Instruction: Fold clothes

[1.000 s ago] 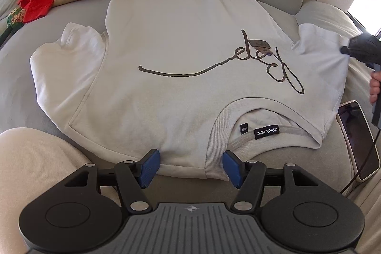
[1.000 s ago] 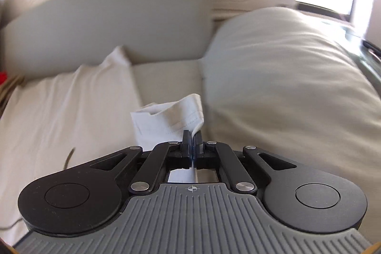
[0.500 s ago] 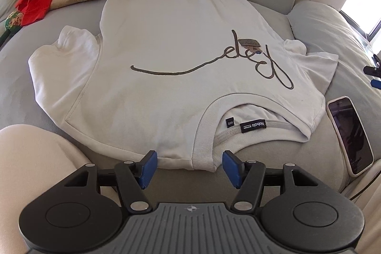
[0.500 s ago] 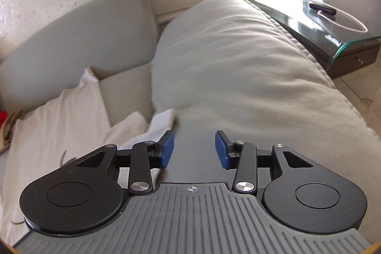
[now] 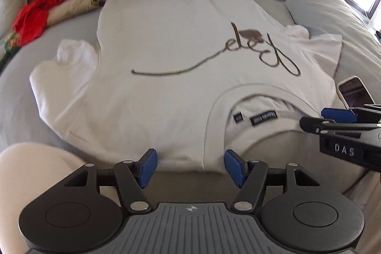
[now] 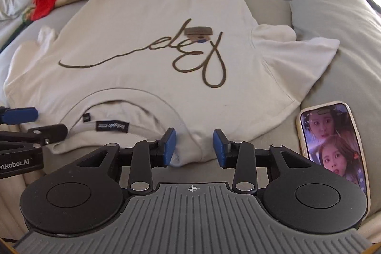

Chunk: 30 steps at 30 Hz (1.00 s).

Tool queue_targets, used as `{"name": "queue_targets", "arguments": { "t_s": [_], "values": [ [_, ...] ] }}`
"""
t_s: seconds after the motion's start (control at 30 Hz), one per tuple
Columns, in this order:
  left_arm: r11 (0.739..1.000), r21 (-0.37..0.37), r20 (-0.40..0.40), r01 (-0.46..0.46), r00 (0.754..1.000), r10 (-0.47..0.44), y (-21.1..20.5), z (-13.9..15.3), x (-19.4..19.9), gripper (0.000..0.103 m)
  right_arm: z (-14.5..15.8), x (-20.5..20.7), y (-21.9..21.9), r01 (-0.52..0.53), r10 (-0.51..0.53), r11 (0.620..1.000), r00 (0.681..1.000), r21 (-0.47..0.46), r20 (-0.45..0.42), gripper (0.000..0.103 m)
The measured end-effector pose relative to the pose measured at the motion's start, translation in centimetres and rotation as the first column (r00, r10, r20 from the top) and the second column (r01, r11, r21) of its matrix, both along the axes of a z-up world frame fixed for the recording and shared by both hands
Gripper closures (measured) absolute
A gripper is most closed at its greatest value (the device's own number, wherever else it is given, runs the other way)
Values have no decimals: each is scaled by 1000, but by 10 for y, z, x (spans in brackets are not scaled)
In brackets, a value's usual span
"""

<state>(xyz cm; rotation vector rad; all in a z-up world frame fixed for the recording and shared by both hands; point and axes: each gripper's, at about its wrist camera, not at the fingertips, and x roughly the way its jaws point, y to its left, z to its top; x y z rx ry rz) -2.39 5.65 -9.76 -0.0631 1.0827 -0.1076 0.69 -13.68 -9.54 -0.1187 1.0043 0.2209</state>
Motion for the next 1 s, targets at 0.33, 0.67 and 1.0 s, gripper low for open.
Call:
{"name": "queue_targets", "arguments": {
  "t_s": [0.33, 0.67, 1.0],
  "values": [
    [847, -358, 164, -394, 866, 472, 133, 39, -30, 45, 41, -52, -7, -48, 42, 994, 997, 100, 64, 37],
    [522, -549, -71, -653, 659, 749, 261, -14, 29, 52, 78, -42, -8, -9, -20, 981, 988, 195, 150, 34],
    [674, -480, -50, -562, 784, 619, 241, -24, 86, 86, 78, -45, 2, -15, -6, 988, 991, 151, 134, 32]
  ]
}}
